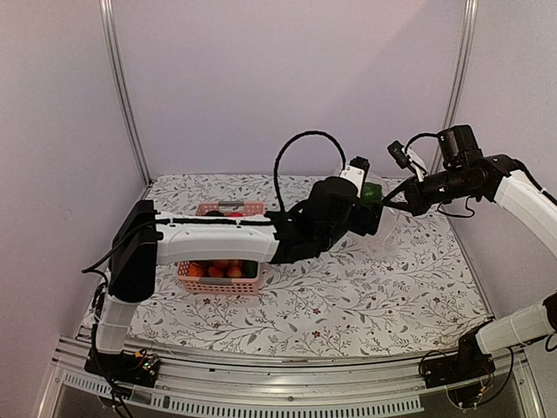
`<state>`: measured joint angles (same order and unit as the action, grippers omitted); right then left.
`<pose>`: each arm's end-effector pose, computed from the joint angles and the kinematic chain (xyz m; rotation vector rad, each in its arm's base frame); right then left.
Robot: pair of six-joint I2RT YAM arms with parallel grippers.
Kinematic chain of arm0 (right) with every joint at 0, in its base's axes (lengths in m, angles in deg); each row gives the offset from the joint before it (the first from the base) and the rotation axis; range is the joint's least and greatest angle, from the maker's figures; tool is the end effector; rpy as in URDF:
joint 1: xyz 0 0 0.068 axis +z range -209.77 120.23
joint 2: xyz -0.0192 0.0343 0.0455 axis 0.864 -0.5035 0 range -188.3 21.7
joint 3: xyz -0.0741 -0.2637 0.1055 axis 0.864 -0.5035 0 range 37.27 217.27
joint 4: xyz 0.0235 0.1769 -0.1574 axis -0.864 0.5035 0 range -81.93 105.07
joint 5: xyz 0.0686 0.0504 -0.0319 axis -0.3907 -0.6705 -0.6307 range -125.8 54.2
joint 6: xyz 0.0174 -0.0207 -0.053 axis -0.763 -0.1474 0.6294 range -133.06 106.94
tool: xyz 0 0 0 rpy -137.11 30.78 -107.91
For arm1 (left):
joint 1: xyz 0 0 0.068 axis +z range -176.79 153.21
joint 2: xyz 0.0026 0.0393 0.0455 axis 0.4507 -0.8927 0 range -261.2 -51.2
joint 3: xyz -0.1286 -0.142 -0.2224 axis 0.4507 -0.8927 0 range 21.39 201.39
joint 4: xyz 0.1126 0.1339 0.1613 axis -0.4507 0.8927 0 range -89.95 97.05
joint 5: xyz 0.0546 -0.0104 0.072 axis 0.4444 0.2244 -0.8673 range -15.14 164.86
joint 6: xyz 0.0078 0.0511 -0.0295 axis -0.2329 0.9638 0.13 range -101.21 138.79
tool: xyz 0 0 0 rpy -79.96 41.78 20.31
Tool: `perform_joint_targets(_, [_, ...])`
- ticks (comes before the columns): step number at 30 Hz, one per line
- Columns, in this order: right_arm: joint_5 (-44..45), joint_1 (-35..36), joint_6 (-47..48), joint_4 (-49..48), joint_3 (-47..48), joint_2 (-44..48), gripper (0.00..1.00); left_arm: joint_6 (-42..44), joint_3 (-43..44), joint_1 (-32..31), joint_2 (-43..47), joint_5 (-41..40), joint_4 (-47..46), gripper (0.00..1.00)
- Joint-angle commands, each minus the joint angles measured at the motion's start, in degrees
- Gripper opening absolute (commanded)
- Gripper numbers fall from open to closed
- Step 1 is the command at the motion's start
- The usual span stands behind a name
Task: Place the food in the zip-top bag and seal the zipper
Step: Place the fake fruit in the zipper food storage bag, then adjust the fake fruit in the bin.
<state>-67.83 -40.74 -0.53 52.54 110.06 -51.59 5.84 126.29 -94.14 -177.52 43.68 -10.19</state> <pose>0.2162 0.0990 0.3664 -0.8876 2.1357 0.7121 0.2229 -0.4756 0.2974 0.4366 1.7144 -0.5458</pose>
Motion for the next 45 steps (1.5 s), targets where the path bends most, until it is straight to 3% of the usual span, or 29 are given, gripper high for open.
perform_joint_targets(1, [1.7, -0.8, -1.4, -1.2, 1.0, -0.4, 0.00, 2.3, -0.7, -0.7, 5.9, 1.2, 0.8, 0.91])
perform_joint_targets(7, [2.3, -1.3, -1.8, -1.3, 1.8, -2.7, 0.00, 2.0, -6.7, -1.9, 12.7, 5.8, -4.6, 0.93])
perform_joint_targets(12, [3.5, -1.3, -1.7, -2.4, 1.3, -3.5, 0.00, -2.3, -14.1, -3.6, 18.5, 7.2, -8.1, 0.85])
perform_joint_targets(14, [2.9, -1.3, -1.8, -2.5, 1.3, -3.4, 0.00, -8.3, -17.4, -3.8, 20.6, 4.4, -6.8, 0.78])
perform_joint_targets(18, [0.9, -1.3, -1.8, -2.9, 0.9, -3.5, 0.00, -17.8, -24.3, -3.8, 21.2, 3.1, -6.2, 0.45])
perform_joint_targets(21, [-0.6, -1.2, -2.0, -3.0, 1.0, -4.6, 0.00, -21.0, -25.9, -3.7, 18.1, 3.5, -7.0, 0.42])
perform_joint_targets(25, [-1.4, -1.3, -2.1, -2.3, 1.8, -6.0, 0.00, -20.8, -23.0, -3.7, 13.4, 6.5, -7.9, 0.38])
perform_joint_targets(31, [-3.7, -1.2, -2.0, -1.2, 1.7, -5.7, 0.00, -17.4, -15.1, -3.1, 7.5, 8.3, -9.3, 0.15])
perform_joint_targets(41, [-5.1, -1.3, -0.2, 0.9, -1.1, -1.2, 0.00, -24.1, 8.3, 3.6, -8.5, 11.2, 3.6, 0.09])
perform_joint_targets(45, [-2.6, -1.3, -1.3, -0.5, -0.5, 0.1, 0.00, -20.5, 6.7, 4.3, -8.0, 16.4, -1.3, 0.12])
